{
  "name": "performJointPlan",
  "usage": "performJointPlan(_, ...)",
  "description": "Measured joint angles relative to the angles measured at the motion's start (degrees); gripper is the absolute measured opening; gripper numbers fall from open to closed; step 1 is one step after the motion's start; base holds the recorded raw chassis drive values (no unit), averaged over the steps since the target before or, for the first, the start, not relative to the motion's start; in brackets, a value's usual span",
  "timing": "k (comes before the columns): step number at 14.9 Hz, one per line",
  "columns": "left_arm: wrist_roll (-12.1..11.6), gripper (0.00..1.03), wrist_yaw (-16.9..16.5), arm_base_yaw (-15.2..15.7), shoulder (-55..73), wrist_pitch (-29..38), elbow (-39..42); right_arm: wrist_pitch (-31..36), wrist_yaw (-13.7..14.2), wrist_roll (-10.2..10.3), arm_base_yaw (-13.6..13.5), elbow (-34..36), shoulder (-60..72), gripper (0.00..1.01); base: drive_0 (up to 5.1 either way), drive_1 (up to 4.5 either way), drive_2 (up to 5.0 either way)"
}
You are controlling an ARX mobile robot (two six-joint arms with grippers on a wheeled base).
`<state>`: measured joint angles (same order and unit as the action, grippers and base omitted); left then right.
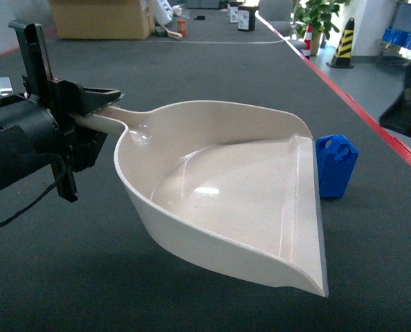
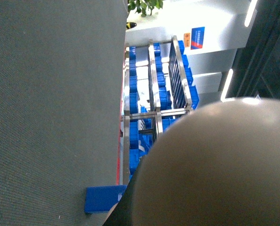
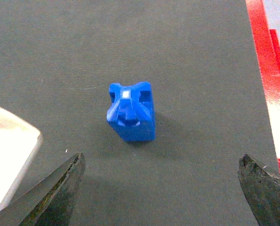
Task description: Place part in tray to right shelf
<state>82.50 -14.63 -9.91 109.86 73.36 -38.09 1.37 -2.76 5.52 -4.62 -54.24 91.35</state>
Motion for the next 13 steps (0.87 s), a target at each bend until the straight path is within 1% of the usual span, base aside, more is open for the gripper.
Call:
performJointPlan(1,0.0,0.13,0.0,0.0,0.0,0.0,0.0,-2.3,0.8,1.0,-1.1,-5.1,5.3,0.98,0.0,0.0,0.0)
performJointPlan(2,0.0,0.13,0.0,0.0,0.0,0.0,0.0,-3.9,1.7,1.4,-1.8,-8.2,8.3,0.98,0.0,0.0,0.0)
performJointPlan(3,0.0,0.13,0.0,0.0,0.0,0.0,0.0,-6.3,2.0,2.2,-2.6,-13.1,13.3,0.98,0.0,0.0,0.0)
performJointPlan(4,0.0,0.13,0.0,0.0,0.0,0.0,0.0,-8.2,3.3,2.6,-3.6,-18.6,18.5,0.98,0.0,0.0,0.0)
performJointPlan(5,0.0,0.13,0.0,0.0,0.0,0.0,0.0,-9.0,4.7,3.1,-4.0,-22.7,22.3,0.98,0.0,0.0,0.0)
performJointPlan(6,0.0,0.13,0.0,0.0,0.0,0.0,0.0,-9.8,4.7,3.5,-4.3,-26.1,25.1,0.98,0.0,0.0,0.0)
performJointPlan(7,-0.1,0.13,0.1,0.0,0.0,0.0,0.0,-11.3,4.8,3.4,-4.7,-29.1,27.6,0.98,0.0,0.0,0.0)
performJointPlan(8,-0.5,0.13,0.4,0.0,0.0,-0.1,0.0,-13.5,5.8,3.4,-5.2,-32.1,30.2,0.98,0.0,0.0,0.0)
performJointPlan(9,-0.9,0.13,1.0,0.2,0.0,-0.2,0.0,-13.8,6.3,3.2,-5.3,-33.6,32.1,0.98,0.0,0.0,0.0)
performJointPlan(10,-1.5,0.13,1.1,0.3,0.0,-0.3,0.1,-13.8,7.0,3.2,-5.5,-34.5,33.4,0.92,0.0,0.0,0.0)
performJointPlan(11,-2.0,0.13,1.0,0.4,0.0,-0.3,0.1,-13.3,8.3,3.0,-5.9,-34.5,34.2,0.8,0.0,0.0,0.0)
performJointPlan(12,-1.9,0.13,1.1,0.4,0.0,-0.4,0.1,-12.6,8.6,3.1,-6.0,-34.4,34.1,0.67,0.0,0.0,0.0)
performJointPlan(13,-1.5,0.13,0.8,0.3,0.0,0.0,0.1,-10.0,8.5,3.6,-5.8,-31.5,31.2,0.5,0.0,0.0,0.0)
